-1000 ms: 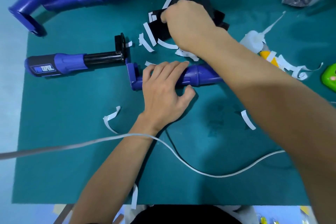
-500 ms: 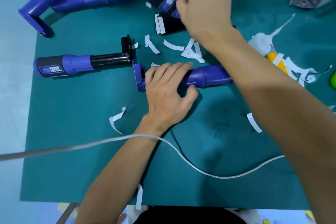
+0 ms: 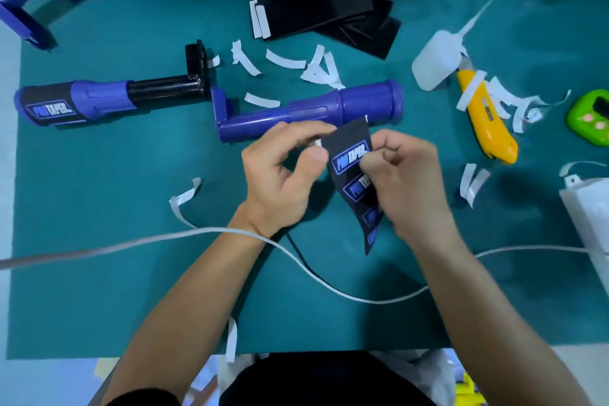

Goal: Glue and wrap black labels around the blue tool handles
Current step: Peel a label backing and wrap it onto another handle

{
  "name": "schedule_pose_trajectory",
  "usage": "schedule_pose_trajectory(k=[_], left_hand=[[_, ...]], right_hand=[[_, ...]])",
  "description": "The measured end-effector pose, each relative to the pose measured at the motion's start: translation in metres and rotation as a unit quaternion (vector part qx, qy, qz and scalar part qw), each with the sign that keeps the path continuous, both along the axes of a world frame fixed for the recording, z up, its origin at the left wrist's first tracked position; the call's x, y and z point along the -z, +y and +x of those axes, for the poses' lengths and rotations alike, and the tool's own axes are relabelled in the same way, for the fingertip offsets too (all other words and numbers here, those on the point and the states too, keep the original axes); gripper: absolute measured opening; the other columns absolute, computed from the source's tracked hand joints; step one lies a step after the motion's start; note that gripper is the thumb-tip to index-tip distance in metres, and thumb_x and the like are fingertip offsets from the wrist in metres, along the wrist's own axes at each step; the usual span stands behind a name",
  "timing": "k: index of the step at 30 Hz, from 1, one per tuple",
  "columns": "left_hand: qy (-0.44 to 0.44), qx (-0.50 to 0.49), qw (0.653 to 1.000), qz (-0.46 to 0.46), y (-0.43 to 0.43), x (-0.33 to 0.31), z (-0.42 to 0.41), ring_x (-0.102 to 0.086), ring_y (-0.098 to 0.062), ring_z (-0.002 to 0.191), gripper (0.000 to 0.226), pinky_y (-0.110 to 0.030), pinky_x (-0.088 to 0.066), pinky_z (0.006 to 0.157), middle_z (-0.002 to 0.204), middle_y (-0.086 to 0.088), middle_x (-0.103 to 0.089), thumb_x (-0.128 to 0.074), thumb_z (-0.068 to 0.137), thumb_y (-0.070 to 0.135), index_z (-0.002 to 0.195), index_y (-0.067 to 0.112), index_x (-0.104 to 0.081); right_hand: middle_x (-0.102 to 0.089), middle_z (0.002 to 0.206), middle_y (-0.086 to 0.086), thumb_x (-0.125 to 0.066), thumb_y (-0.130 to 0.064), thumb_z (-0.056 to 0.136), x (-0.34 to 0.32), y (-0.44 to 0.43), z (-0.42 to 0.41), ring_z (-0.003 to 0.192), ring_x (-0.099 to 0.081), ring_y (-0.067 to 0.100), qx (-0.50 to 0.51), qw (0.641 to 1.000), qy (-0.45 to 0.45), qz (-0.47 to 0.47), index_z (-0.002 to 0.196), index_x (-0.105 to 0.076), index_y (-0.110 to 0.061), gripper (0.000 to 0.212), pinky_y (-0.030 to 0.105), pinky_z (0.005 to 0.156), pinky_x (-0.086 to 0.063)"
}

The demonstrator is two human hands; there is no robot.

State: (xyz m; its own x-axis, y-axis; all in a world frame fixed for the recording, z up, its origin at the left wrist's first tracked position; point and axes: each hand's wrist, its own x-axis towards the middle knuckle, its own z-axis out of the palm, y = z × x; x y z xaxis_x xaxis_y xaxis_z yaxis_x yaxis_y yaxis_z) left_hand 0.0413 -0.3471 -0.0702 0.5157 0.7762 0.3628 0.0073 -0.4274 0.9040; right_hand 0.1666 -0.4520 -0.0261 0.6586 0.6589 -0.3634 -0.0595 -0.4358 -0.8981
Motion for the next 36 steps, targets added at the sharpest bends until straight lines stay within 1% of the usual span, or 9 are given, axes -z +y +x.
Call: schedule_pose_trajectory(k=[3,7,9,12,16,20,24,29,36], left_hand=[[0.059,-0.012,0.998,0.011,-0.001,0.0,0.003,-0.065,-0.01,0.069,0.012,-0.028,-0.054,0.068,0.082,0.019,-0.071,-0.068,0.092,0.016,0.098,0.025,-0.075],[0.08,-0.034,0.996,-0.036,-0.003,0.0,0.008,-0.064,-0.005,0.064,0.013,-0.023,-0.053,0.062,0.072,0.017,-0.069,-0.071,0.09,0.017,0.098,0.026,-0.077],[0.083,-0.033,0.994,-0.06,-0.005,0.0,0.01,-0.065,0.002,0.066,0.011,-0.021,-0.056,0.063,0.074,0.024,-0.07,-0.072,0.089,0.019,0.098,0.025,-0.077],[0.082,-0.011,0.991,-0.104,-0.006,-0.001,0.012,-0.066,0.002,0.066,0.012,-0.019,-0.056,0.064,0.075,0.029,-0.071,-0.074,0.086,0.024,0.093,0.032,-0.078],[0.04,0.046,0.982,-0.181,-0.003,-0.004,0.011,-0.064,0.002,0.06,0.018,-0.014,-0.05,0.059,0.071,0.017,-0.074,-0.079,0.083,0.018,0.077,0.035,-0.077],[-0.004,0.105,0.976,-0.19,-0.002,-0.009,0.007,-0.071,0.0,0.068,0.019,-0.014,-0.053,0.066,0.078,0.015,-0.077,-0.09,0.076,0.021,0.086,0.033,-0.078],[0.004,0.057,0.99,-0.131,-0.004,-0.008,0.005,-0.073,-0.007,0.075,0.023,-0.02,-0.051,0.07,0.09,0.016,-0.079,-0.089,0.079,0.022,0.099,0.023,-0.078],[0.023,0.005,0.993,-0.117,-0.002,-0.006,0.008,-0.067,-0.014,0.082,0.047,-0.024,-0.05,0.07,0.104,0.011,-0.077,-0.083,0.079,0.007,0.121,0.024,-0.07],[-0.006,0.06,0.967,-0.248,-0.004,-0.006,0.012,-0.057,-0.008,0.062,0.029,-0.021,-0.048,0.066,0.069,0.012,-0.07,-0.078,0.082,0.008,0.101,0.029,-0.08]], right_hand=[[-0.055,0.053,-0.009,-0.055,-0.016,0.076,0.016,-0.008,0.0,0.049,-0.041,0.008,0.01,1.0,-0.029,0.002,0.075,-0.064,-0.014,0.01,0.023,0.046,-0.04],[-0.068,0.079,-0.018,-0.072,-0.032,0.083,0.023,-0.014,-0.003,0.069,-0.064,0.009,0.058,0.977,-0.205,-0.002,0.096,-0.06,-0.033,0.018,0.02,0.069,-0.051],[-0.066,0.088,-0.017,-0.079,-0.035,0.083,0.021,-0.016,-0.007,0.077,-0.063,0.012,0.083,0.949,-0.305,0.01,0.104,-0.06,-0.03,0.029,0.026,0.076,-0.051],[-0.067,0.092,-0.011,-0.077,-0.036,0.081,0.021,-0.015,-0.013,0.079,-0.056,0.01,0.037,0.937,-0.343,0.057,0.106,-0.07,-0.016,0.033,0.026,0.079,-0.049],[-0.059,0.09,-0.026,-0.08,-0.043,0.073,0.019,-0.016,-0.01,0.079,-0.057,-0.001,-0.061,0.966,-0.246,0.056,0.112,-0.064,-0.033,0.043,0.008,0.077,-0.043],[-0.07,0.093,-0.023,-0.076,-0.036,0.084,0.021,-0.017,-0.012,0.08,-0.067,0.005,-0.075,0.981,-0.172,0.059,0.107,-0.063,-0.038,0.025,0.01,0.074,-0.048],[-0.076,0.078,-0.002,-0.064,-0.006,0.093,0.024,-0.015,-0.003,0.069,-0.069,0.01,-0.006,0.988,0.009,0.154,0.095,-0.073,-0.015,0.013,0.026,0.068,-0.053],[-0.068,0.075,0.01,-0.06,-0.001,0.094,0.023,-0.014,0.011,0.069,-0.059,0.02,0.056,0.97,0.168,0.167,0.096,-0.071,-0.005,0.011,0.027,0.067,-0.053],[-0.068,0.076,0.011,-0.063,-0.007,0.09,0.025,-0.012,0.013,0.069,-0.059,0.023,0.051,0.971,0.19,0.136,0.088,-0.07,-0.009,0.008,0.031,0.066,-0.052]])
